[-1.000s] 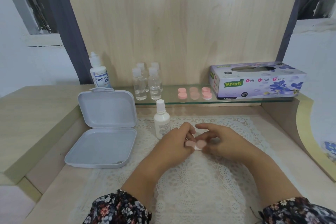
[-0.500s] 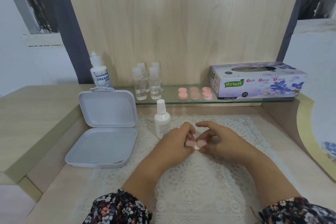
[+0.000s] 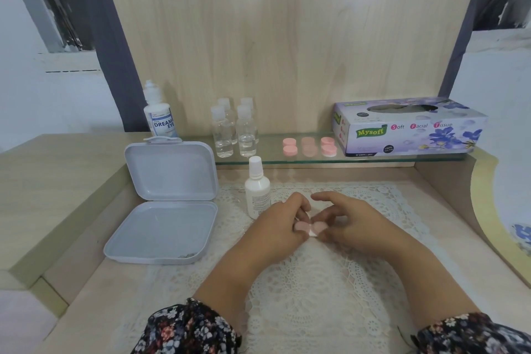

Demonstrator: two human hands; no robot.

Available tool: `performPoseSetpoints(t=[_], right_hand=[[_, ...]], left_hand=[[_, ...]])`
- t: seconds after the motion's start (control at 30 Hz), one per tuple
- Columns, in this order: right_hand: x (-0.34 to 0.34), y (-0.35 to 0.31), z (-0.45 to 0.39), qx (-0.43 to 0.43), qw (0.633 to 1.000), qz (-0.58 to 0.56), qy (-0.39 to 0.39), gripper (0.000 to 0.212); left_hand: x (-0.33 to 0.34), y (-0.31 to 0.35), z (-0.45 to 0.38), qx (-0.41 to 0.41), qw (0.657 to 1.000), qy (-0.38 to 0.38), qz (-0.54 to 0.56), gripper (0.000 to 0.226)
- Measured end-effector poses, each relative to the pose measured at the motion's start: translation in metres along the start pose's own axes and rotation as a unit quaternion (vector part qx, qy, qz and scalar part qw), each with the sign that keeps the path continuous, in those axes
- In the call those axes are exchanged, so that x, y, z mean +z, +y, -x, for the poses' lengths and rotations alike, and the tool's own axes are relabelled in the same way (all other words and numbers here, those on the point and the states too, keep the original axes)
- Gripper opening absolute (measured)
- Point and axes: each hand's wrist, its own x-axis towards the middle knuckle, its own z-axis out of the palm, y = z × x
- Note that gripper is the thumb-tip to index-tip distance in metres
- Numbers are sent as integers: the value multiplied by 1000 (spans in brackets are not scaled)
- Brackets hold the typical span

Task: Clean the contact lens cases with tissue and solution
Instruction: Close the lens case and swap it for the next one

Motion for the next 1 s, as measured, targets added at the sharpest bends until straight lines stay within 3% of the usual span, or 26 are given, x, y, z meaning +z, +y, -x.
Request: performPoseSetpoints(t=[0.23, 0.47, 0.77, 1.0], right_hand=[[4, -4, -2, 5, 996, 84, 11, 74], [-1, -1, 2, -5, 1000, 9, 3, 68], [4, -7, 0, 3, 995, 94, 20, 80], [1, -1, 1, 22, 1000, -1, -15, 83]], left_hand=[[1, -1, -1, -1, 1000, 2, 0, 30], [0, -1, 0, 2, 1000, 0, 1, 28], [0, -1, -1, 0, 1000, 2, 1, 28], [0, -1, -1, 4, 1000, 1, -1, 27]])
